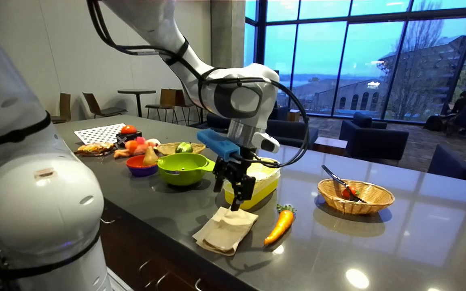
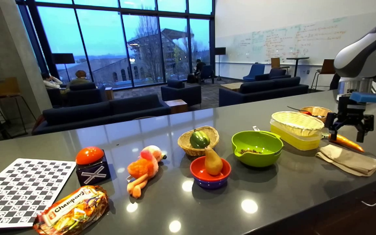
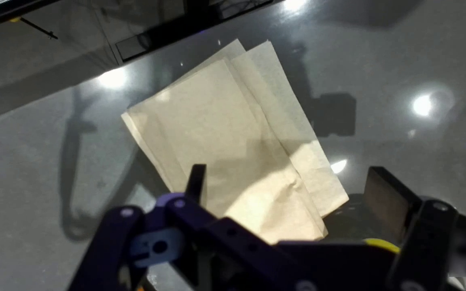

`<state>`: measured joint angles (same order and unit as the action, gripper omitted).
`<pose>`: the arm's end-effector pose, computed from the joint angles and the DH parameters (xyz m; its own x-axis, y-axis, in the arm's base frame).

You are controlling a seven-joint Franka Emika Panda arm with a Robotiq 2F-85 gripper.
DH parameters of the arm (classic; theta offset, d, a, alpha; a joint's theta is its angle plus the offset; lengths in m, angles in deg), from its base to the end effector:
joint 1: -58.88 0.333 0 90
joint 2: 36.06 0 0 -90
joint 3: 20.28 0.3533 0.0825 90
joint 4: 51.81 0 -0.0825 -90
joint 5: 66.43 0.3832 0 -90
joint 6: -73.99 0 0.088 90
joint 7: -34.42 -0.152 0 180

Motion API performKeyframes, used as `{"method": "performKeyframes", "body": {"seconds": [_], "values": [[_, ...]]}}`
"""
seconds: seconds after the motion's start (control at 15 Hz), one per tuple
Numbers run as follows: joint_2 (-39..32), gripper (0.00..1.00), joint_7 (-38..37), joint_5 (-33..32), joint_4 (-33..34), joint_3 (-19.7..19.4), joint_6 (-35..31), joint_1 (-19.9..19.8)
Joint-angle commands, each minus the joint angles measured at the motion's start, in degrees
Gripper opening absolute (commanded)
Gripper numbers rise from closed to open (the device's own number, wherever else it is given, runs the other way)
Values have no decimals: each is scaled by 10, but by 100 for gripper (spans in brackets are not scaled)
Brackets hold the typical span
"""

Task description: Use the brown paper to clean the carrot

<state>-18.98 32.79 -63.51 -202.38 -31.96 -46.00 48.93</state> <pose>0.3377 -0.1249 0.3210 0.8898 -0.3861 -0.2433 -0.4169 -0.9045 -0.0892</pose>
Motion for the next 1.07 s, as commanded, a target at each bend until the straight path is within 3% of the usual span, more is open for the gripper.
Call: {"method": "performKeyframes", "body": {"seconds": [0.0,0.6,1.0], "values": [[-40,100,15,23,1,-12,-37,-11],[-99,100,39,66,6,-23,-58,-15],[-110,100,40,50,6,-24,-79,-20]]}}
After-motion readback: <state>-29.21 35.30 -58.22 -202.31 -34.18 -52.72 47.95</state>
